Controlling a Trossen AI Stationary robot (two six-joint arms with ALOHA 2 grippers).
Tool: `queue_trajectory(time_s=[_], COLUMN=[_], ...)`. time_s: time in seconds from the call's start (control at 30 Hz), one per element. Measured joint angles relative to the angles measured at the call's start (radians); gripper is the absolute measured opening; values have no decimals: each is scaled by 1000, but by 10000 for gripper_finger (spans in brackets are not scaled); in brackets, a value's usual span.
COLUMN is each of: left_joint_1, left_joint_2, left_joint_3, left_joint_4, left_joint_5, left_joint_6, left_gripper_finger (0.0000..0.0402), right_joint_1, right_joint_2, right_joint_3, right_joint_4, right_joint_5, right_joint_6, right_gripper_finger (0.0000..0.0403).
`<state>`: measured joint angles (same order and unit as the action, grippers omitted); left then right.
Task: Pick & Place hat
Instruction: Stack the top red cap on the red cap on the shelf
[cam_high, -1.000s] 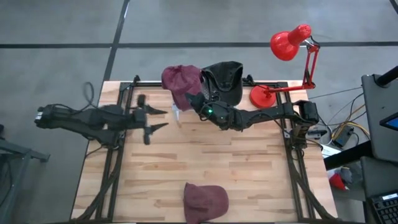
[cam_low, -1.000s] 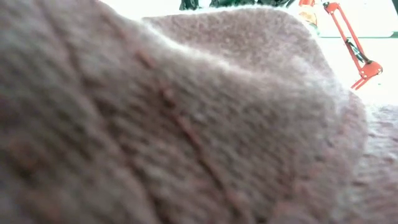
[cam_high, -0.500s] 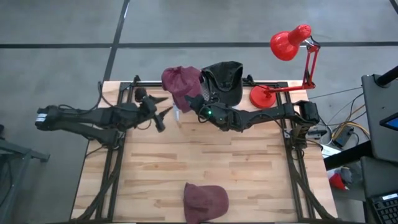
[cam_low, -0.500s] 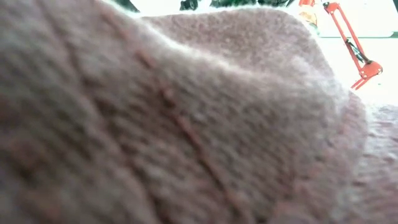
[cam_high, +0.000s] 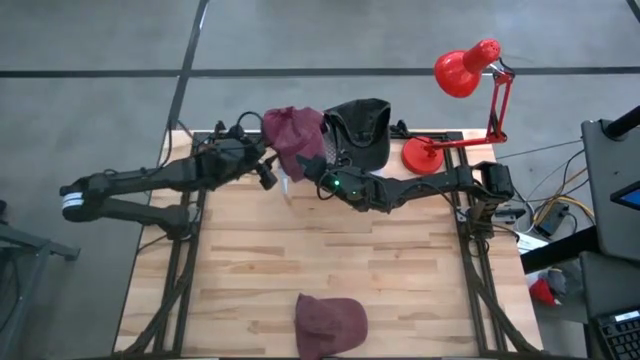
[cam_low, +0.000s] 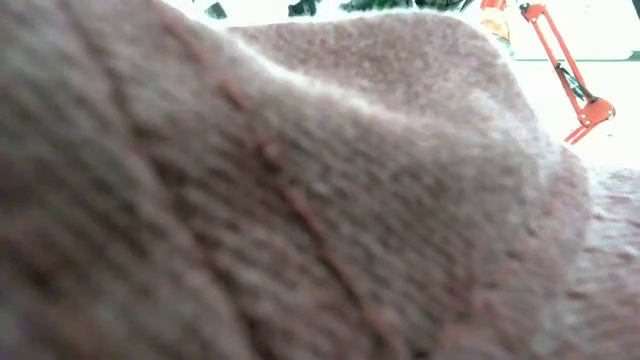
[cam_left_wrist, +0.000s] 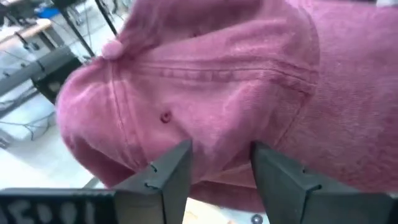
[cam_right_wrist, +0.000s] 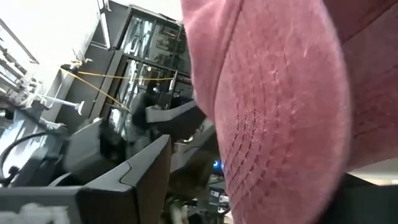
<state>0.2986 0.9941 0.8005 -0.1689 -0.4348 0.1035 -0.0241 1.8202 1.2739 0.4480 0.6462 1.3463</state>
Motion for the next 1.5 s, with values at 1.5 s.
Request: queue_trajectory(time_s=[1.5], left_joint_1=[93], left_joint_2=[65], left_joint_3=[52], left_joint_4=[24], left_joint_5=[77], left_joint_6=[-47], left_gripper_finger=[163], right_joint_1=[33], right_joint_2=[-168], right_joint_3=[9], right_joint_4=[-650], right_joint_5=[-298], right_joint_6=[-654], right_gripper_finger=[224])
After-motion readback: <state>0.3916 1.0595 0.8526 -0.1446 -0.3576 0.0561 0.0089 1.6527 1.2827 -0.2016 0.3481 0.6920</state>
